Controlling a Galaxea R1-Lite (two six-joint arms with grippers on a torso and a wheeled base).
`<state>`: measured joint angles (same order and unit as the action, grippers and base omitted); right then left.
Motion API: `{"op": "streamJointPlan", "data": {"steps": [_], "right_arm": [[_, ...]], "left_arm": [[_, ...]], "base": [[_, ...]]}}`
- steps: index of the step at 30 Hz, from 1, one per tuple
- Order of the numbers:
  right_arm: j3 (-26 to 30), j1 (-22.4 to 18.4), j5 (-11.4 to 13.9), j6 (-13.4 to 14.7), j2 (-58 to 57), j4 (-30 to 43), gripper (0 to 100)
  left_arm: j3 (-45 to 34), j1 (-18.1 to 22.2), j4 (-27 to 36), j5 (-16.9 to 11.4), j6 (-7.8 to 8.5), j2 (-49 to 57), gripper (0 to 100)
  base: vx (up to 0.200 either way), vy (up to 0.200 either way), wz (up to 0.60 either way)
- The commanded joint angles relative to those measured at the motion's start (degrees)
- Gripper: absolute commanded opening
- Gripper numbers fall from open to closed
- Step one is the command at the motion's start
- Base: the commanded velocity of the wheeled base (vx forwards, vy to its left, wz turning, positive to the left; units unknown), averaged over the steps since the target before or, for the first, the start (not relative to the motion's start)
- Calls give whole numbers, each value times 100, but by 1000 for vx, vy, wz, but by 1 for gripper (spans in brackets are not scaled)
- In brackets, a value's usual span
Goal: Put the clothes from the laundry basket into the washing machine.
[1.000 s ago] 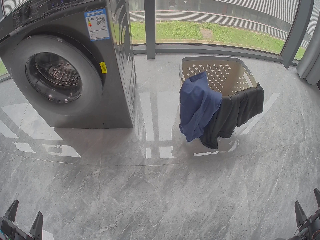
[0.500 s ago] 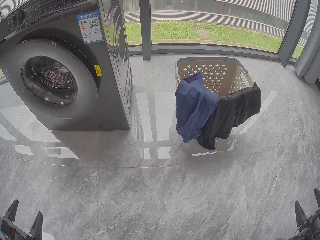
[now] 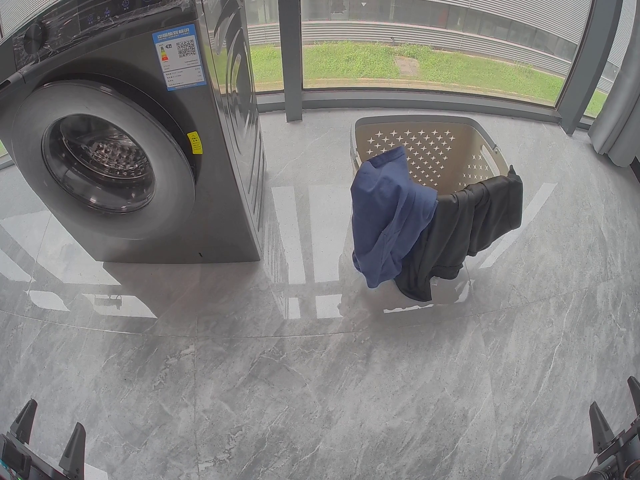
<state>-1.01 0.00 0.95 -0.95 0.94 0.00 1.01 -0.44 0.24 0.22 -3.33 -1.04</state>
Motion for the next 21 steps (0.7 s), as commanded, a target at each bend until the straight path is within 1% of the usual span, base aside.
{"op": "streamJointPlan", "data": {"steps": [1, 7, 21], "right_arm": [[101, 0, 2, -2, -94, 0, 100], [101, 0, 2, -2, -94, 0, 100], [101, 0, 2, -2, -94, 0, 100]], "left_arm": [[-92, 0, 2, 4, -1, 104, 100], [-92, 0, 2, 4, -1, 104, 100], [-92, 0, 2, 4, -1, 104, 100]], "base": [[0, -200, 0], [0, -200, 0], [0, 0, 0]]}}
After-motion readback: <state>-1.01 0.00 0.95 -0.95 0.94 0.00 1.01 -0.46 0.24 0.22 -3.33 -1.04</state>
